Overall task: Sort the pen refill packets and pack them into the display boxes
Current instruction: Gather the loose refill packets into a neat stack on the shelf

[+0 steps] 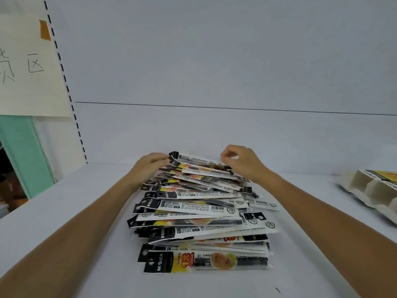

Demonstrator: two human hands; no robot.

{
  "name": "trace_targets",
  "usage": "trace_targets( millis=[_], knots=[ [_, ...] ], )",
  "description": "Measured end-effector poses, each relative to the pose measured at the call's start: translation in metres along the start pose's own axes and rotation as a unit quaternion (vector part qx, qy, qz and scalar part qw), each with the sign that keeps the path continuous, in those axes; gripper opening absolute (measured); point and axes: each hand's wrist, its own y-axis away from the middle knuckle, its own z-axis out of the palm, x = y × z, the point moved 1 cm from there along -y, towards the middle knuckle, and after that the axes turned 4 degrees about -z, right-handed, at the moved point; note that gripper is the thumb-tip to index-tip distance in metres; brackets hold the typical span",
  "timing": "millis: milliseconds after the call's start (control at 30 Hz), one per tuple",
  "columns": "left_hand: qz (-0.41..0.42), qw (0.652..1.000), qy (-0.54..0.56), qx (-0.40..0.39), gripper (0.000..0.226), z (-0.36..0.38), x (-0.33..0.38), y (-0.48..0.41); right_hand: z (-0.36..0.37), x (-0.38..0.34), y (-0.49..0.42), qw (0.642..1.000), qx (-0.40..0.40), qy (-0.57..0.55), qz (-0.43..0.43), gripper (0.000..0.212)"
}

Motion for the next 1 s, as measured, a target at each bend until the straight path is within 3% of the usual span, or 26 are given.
trace_targets(
  millis=[100,167,300,500,600,833,1000],
  knots=[
    [-0.018,0.999,0.037,-0.02,0.03,-0.002,0.002,0.004,0.012,0.004,-0.01,0.991,-0.113,0.064,0.043,0.04],
    [-0.038,0.997,0.062,-0.019,0.024,-0.005,0.001,0.007,0.023,0.004,-0.014,0.976,-0.168,0.128,0.053,0.048],
    [-0.08,0.994,0.074,-0.005,0.031,-0.009,-0.002,0.017,0.029,0.004,-0.021,0.965,-0.153,0.2,0.064,0.042],
    [-0.139,0.971,0.194,0.025,0.054,-0.013,0.008,0.043,0.024,-0.021,0.005,0.968,-0.216,0.128,0.018,0.035],
    [-0.138,0.976,0.166,0.007,0.056,-0.004,0.016,0.055,0.018,-0.035,0.023,0.972,-0.214,0.099,-0.01,0.029],
    [-0.13,0.982,0.135,0.003,0.057,-0.007,0.014,0.078,0.002,-0.057,0.068,0.968,-0.235,0.086,-0.03,0.042],
    [-0.076,0.996,0.047,0.032,0.031,-0.01,0.027,0.091,-0.012,-0.06,0.088,0.978,-0.208,0.033,0.007,0.048]
  ],
)
